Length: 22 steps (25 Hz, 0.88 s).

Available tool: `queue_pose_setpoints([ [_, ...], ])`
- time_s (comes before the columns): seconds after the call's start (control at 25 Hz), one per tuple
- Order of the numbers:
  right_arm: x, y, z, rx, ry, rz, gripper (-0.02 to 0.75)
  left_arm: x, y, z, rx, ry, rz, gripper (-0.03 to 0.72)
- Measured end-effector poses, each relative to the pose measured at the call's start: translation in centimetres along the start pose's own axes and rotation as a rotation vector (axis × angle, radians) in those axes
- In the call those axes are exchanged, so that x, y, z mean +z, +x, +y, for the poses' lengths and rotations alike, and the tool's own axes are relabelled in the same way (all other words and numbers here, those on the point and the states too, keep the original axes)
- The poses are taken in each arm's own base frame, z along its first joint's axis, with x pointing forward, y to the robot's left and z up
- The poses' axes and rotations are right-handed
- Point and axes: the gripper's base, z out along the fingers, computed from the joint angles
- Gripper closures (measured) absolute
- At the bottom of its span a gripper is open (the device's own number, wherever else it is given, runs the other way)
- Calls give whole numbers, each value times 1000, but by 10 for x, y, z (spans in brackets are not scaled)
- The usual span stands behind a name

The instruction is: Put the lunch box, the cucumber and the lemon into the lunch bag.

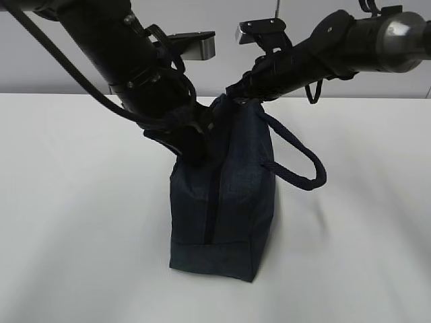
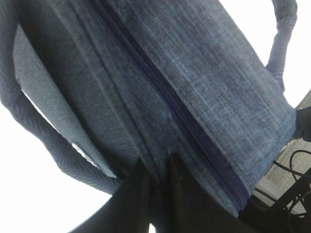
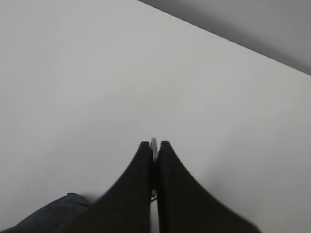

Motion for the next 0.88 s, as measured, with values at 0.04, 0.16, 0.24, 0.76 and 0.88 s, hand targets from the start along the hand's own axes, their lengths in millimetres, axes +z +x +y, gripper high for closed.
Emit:
queue_pose_setpoints([
  [0.04,1,1,0,1,0,3,738,0,0,0,0,1,4,671],
  [0.16,2,2,-1,13,-6,4,738,0,1,0,0,2,7,670],
  [0.24,1,2,-1,25,-11,3,738,0,1,0,-11,2,7,659],
  [0.76,0,2,-4,69,-22,-5,738,-41,-27,-4,-48,-13,-126,341],
  [0.88,0,2,-4,71,-23,-5,738,-40,-33,7,-82,-11,-141,338],
])
